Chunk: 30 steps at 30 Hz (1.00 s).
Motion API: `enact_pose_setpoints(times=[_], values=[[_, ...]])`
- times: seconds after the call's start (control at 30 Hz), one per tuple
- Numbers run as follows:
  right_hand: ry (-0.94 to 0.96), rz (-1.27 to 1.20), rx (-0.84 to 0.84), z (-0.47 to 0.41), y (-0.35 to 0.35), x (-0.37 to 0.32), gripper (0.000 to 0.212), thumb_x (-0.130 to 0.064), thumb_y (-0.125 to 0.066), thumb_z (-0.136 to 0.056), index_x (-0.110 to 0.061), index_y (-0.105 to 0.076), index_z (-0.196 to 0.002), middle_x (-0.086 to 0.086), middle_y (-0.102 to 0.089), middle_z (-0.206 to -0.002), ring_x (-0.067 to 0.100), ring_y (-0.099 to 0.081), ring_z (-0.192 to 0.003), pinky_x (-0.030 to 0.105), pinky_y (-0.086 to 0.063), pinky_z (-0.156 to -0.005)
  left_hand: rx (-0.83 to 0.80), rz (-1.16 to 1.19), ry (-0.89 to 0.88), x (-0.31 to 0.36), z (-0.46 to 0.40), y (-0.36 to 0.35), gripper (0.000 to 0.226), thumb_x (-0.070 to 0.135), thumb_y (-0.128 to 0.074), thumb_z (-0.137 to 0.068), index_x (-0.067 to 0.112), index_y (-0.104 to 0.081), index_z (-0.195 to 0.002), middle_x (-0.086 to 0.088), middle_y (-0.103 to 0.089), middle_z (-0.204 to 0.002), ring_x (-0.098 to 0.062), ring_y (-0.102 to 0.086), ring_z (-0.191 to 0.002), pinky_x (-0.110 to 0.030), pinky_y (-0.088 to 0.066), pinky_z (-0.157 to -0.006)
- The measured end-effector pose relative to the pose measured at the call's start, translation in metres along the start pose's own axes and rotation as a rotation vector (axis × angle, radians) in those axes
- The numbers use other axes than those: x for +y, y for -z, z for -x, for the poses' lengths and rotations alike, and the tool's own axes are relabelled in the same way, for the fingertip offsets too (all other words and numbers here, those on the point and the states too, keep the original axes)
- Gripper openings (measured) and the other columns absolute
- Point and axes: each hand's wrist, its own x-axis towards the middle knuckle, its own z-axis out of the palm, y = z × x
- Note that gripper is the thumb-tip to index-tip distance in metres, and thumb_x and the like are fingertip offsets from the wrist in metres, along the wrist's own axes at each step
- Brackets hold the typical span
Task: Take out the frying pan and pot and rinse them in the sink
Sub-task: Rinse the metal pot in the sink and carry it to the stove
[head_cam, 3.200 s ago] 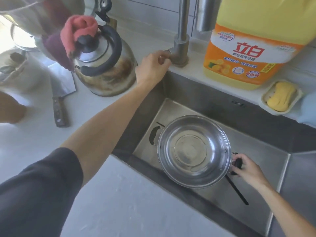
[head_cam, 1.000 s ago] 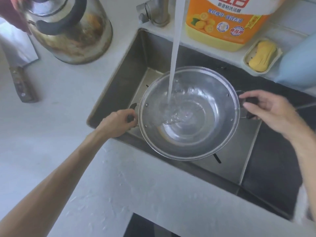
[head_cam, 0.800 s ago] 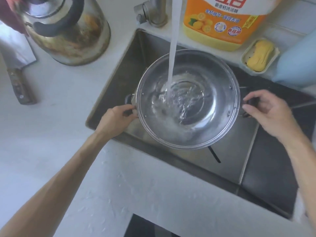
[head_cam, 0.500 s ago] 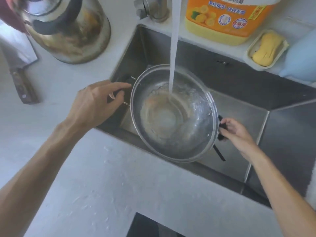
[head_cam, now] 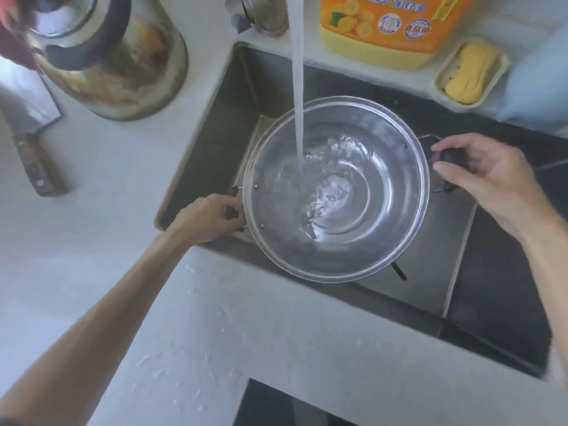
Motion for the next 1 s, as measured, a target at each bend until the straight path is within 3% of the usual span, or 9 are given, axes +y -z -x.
enact_pose_setpoints(times=[0.07,0.17,0.3,0.53,0.63,0.73,0.8,0.9,1.0], values=[[0.039,0.021,0.027,0.001,0.002,-0.002,0.023,-0.017,-0.070,-0.083,-0.036,-0.065,-0.095,-0.017,-0.070,-0.092,-0.001,-0.064,-0.082,0.010,-0.051,-0.070,0.114,0.015,-0.020,0.003,-0.002,0.000,0.016,0.048,-0.063,-0.080,0.052,-0.057,-0.066,0.025,-0.059,-0.054,-0.017,-0.063,-0.075,-0.032,-0.045,-0.067],[0.036,0.073,0.077,0.005,-0.004,0.013,0.030,-0.010,-0.070,-0.083,-0.038,-0.060,-0.086,-0.021,-0.068,-0.088,-0.003,-0.061,-0.078,0.010,-0.048,-0.076,0.305,0.054,-0.029,0.002,0.000,0.009,0.008,0.041,-0.063,-0.082,0.048,-0.065,-0.085,0.023,-0.058,-0.061,-0.020,-0.065,-0.084,-0.032,-0.048,-0.071],[-0.089,0.051,0.126,0.015,-0.028,0.051,0.035,0.000,-0.066,-0.084,-0.033,-0.054,-0.079,-0.025,-0.062,-0.076,-0.007,-0.055,-0.070,0.005,-0.044,-0.071,0.476,0.003,-0.159,0.003,0.014,0.029,0.026,0.029,-0.060,-0.082,0.046,-0.064,-0.101,0.014,-0.058,-0.065,-0.021,-0.064,-0.078,-0.031,-0.043,-0.069],[-0.462,-0.129,-0.029,0.027,-0.072,0.107,0.026,-0.003,-0.059,-0.089,-0.029,-0.064,-0.087,-0.010,-0.073,-0.073,0.008,-0.062,-0.062,0.015,-0.049,-0.056,0.631,0.080,-0.230,0.038,0.032,0.065,0.031,0.039,-0.050,-0.069,0.047,-0.069,-0.092,0.007,-0.059,-0.060,-0.014,-0.054,-0.062,-0.030,-0.049,-0.068],[-0.560,-0.200,-0.042,0.025,-0.068,0.107,0.019,-0.006,-0.059,-0.089,-0.018,-0.072,-0.095,0.003,-0.072,-0.078,0.021,-0.057,-0.072,0.023,-0.047,-0.061,0.567,0.164,-0.144,0.041,0.028,0.070,0.026,0.044,-0.049,-0.063,0.052,-0.068,-0.078,0.004,-0.065,-0.059,-0.012,-0.060,-0.062,-0.030,-0.050,-0.064],[-0.490,-0.140,0.024,0.016,-0.050,0.090,0.019,-0.007,-0.057,-0.091,-0.012,-0.069,-0.105,-0.011,-0.072,-0.071,0.004,-0.059,-0.064,0.012,-0.044,-0.056,0.407,0.188,-0.050,0.024,0.021,0.059,0.024,0.045,-0.048,-0.062,0.054,-0.067,-0.075,0.017,-0.067,-0.057,-0.003,-0.060,-0.058,-0.032,-0.054,-0.069],[-0.383,-0.035,0.048,0.008,-0.036,0.070,0.022,-0.007,-0.058,-0.091,-0.025,-0.068,-0.101,-0.023,-0.071,-0.073,-0.009,-0.058,-0.062,0.005,-0.043,-0.056,0.289,0.147,-0.007,0.010,0.015,0.042,0.017,0.039,-0.054,-0.068,0.051,-0.065,-0.072,0.021,-0.066,-0.056,-0.004,-0.061,-0.061,-0.036,-0.056,-0.077],[-0.202,0.125,0.057,-0.004,-0.019,0.036,0.028,-0.012,-0.064,-0.087,-0.039,-0.069,-0.092,-0.026,-0.070,-0.085,-0.008,-0.062,-0.076,0.007,-0.048,-0.070,0.154,0.107,0.026,-0.001,0.004,0.014,0.017,0.033,-0.062,-0.077,0.047,-0.061,-0.068,0.020,-0.067,-0.062,-0.016,-0.066,-0.074,-0.041,-0.054,-0.084],[-0.038,0.212,0.088,-0.010,-0.010,0.006,0.025,-0.023,-0.065,-0.082,-0.043,-0.069,-0.097,-0.030,-0.069,-0.092,-0.008,-0.063,-0.084,0.007,-0.048,-0.075,0.099,0.128,0.017,0.001,-0.006,-0.006,0.013,0.033,-0.063,-0.080,0.043,-0.062,-0.072,0.010,-0.070,-0.074,-0.019,-0.067,-0.081,-0.041,-0.053,-0.085]])
